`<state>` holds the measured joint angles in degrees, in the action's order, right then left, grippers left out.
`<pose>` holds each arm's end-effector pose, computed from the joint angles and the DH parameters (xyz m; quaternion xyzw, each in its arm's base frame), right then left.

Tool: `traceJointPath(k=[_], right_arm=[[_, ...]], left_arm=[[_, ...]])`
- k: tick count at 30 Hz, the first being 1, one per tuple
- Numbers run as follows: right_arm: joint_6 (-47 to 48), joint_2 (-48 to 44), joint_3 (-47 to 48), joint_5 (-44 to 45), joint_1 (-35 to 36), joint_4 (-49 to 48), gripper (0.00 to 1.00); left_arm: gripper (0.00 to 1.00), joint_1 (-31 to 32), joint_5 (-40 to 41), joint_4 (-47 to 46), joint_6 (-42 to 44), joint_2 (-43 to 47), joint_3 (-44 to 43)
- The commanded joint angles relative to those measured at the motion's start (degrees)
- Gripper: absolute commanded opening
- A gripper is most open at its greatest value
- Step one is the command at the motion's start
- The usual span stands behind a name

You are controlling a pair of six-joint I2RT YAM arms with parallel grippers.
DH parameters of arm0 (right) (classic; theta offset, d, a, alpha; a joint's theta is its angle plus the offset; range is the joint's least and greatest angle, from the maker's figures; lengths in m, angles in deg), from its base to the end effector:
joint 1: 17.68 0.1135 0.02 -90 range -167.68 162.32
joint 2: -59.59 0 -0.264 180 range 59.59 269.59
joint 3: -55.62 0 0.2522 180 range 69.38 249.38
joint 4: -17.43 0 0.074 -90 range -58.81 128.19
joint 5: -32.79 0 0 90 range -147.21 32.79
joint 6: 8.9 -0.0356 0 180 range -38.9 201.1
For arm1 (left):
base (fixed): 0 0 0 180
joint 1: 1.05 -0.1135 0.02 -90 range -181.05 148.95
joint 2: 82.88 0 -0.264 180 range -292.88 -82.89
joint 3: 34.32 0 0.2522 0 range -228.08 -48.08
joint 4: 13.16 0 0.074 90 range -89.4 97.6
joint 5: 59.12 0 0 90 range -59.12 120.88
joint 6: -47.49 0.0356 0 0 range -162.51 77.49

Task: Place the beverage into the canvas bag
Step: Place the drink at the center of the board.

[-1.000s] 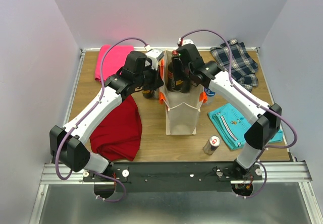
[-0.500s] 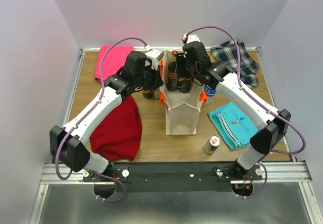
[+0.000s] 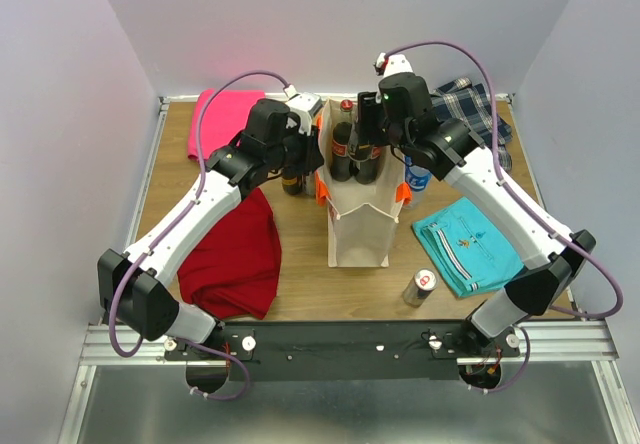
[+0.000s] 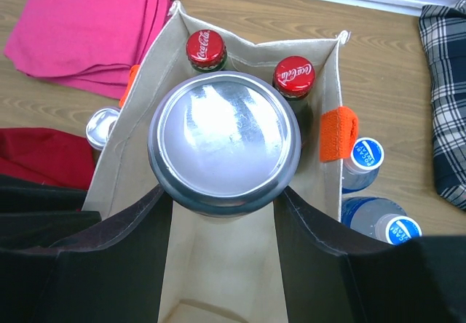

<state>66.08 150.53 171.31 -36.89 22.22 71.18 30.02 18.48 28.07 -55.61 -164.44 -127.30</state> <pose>0.2744 0.2133 0.4310 -0.0953 0.8475 0.0955 0.5134 0.2726 -0.1732 0.3705 0.1878 0.8411 -0.2740 0.4268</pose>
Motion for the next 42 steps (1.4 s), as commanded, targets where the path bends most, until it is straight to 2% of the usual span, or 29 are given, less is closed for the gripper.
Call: traceJointPath(k=[1, 7, 13, 19, 26, 32, 42], right_arm=[[1.2, -2.5, 3.2, 1.7, -0.3, -4.9, 0.01], [1.6, -2.7, 4.1, 0.3, -0.2, -4.3, 0.01], [1.8, -3.7, 5.2, -0.7, -0.2, -3.1, 0.01], [1.9, -4.9, 7.3, -1.2, -0.1, -1.8, 0.01], [1.8, -7.8, 5.3, -0.6, -0.1, -2.1, 0.01], [1.9, -10.6, 4.7, 4.6, -0.1, -1.3, 0.01], [1.2, -15.3, 1.5, 24.9, -0.2, 3.8, 0.01]], left_arm=[[0.36, -0.3, 2.0, -1.8, 0.2, 0.4, -2.6], [0.49, -0.2, 1.2, -3.4, 0.7, -0.3, -3.8], [0.56, -0.2, 0.4, -4.1, 0.9, -0.3, -4.3], [0.58, -0.2, 0.5, -5.3, 0.8, -0.8, -5.0], [0.58, -0.2, 1.0, -6.5, 1.3, -0.8, -4.7], [0.59, -0.3, 1.1, -6.0, 2.4, -1.8, -6.5], [0.59, -0.2, 0.2, -5.1, 3.5, -4.5, -10.4]])
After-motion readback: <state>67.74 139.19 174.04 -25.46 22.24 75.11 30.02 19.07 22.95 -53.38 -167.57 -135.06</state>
